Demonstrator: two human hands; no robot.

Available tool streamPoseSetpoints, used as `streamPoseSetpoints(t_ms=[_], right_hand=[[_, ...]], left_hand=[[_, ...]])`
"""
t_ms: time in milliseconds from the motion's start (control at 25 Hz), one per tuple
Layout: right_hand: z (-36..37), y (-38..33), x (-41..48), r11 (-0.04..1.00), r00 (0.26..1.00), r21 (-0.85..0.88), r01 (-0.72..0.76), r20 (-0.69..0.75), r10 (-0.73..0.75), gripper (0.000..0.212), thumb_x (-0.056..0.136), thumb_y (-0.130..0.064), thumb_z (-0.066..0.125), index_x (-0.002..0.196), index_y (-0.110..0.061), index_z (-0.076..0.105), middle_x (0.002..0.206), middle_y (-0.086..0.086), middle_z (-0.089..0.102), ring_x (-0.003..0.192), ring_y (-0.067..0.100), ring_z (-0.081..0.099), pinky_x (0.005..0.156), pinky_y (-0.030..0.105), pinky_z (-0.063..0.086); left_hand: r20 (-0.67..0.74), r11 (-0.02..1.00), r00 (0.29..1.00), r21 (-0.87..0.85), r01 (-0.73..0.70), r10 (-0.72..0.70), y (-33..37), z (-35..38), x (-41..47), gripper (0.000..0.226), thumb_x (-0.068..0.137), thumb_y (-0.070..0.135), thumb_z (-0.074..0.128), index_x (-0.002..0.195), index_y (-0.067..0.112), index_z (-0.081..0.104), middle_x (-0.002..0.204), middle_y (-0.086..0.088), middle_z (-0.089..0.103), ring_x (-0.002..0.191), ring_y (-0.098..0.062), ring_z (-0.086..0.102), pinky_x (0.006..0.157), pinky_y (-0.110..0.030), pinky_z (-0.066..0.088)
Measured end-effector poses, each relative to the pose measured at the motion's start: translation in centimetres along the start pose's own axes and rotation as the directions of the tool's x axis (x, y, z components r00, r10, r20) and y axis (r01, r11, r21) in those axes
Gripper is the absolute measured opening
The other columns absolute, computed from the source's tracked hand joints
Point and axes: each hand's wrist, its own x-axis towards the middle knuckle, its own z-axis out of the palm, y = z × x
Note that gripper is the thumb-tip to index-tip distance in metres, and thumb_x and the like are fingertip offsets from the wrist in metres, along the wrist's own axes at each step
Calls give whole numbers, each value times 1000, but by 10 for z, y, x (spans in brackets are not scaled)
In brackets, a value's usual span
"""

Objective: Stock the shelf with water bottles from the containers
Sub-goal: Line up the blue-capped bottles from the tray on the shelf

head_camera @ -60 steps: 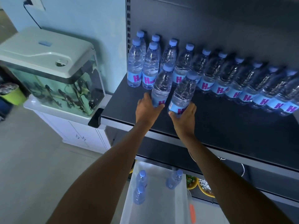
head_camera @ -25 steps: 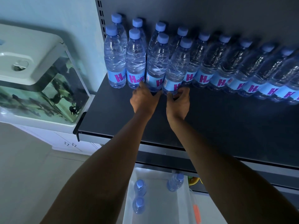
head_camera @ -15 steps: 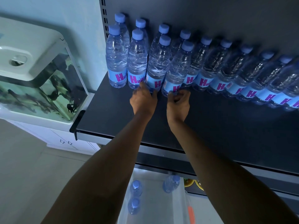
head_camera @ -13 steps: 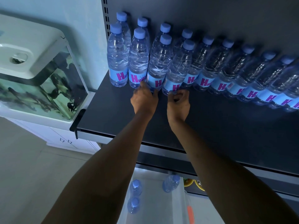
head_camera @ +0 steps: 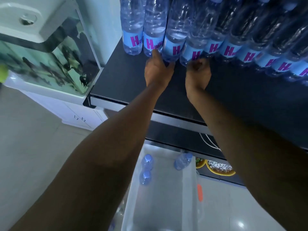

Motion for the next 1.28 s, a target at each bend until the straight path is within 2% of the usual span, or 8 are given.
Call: streamPoseSetpoints(t_ms=[200,360,560,640,760,960,1120,1280], right_hand=[[-17,22,3,977,977,69,203,51,-207,18,84,-25,65,71,-28,53,65,-10,59,64,11,58,68,49,53],[-70,40,-69,920,919,165,356,117,-377,40,87,-14,64,60,-34,43,54,-16,48,57,2,48,67,32,38],[-113,71,-174,874,830,233,426,285,-480,22,98,-4,57,79,-15,54,67,-11,46,60,-1,41,60,23,36],[-113,111,-218,905,795,165,391,436,-423,9,95,-5,56,90,-1,63,74,-9,55,64,-2,48,61,24,43],[-89,154,-255,921,704,-62,385,665,-250,27,90,-14,52,114,-10,65,96,-1,64,83,13,61,76,40,54],[-37,169,-262,736,451,-417,534,876,169,61,97,-11,49,155,-24,38,150,18,35,122,38,57,93,45,52],[-19,183,-257,661,365,-430,615,898,244,54,94,-7,56,145,-19,48,147,16,36,117,38,59,87,40,50],[-16,196,-265,658,441,-444,608,878,185,36,88,-1,61,121,-13,55,134,17,39,100,41,61,72,39,44]], left_hand=[[-96,938,990,-322,-125,99,-8,-27,-80,22,88,17,71,86,12,50,68,7,50,59,-4,46,60,-24,42],[-182,884,954,-366,-291,239,-35,-41,-167,20,91,5,63,80,12,47,60,9,42,54,-4,38,55,-25,36],[1,994,994,-27,107,-107,-134,-36,-271,17,88,27,64,92,14,54,66,14,50,63,-12,49,65,-36,49],[119,953,959,193,233,-259,-170,-30,-308,37,87,45,68,103,15,55,83,12,56,82,-20,59,72,-35,49],[282,876,875,403,264,-393,-196,-22,-348,55,83,59,67,117,18,51,110,-1,66,103,-31,64,78,-35,42],[342,817,834,541,202,-433,-209,-6,-355,51,88,45,65,126,15,50,113,-10,68,105,-36,65,86,-39,47],[288,802,859,560,208,-424,-212,-2,-341,53,91,41,63,132,15,40,108,-9,68,95,-37,67,74,-37,44],[354,786,837,603,136,-416,-225,1,-338,43,93,40,60,128,19,45,108,-7,67,99,-34,66,72,-34,40]])
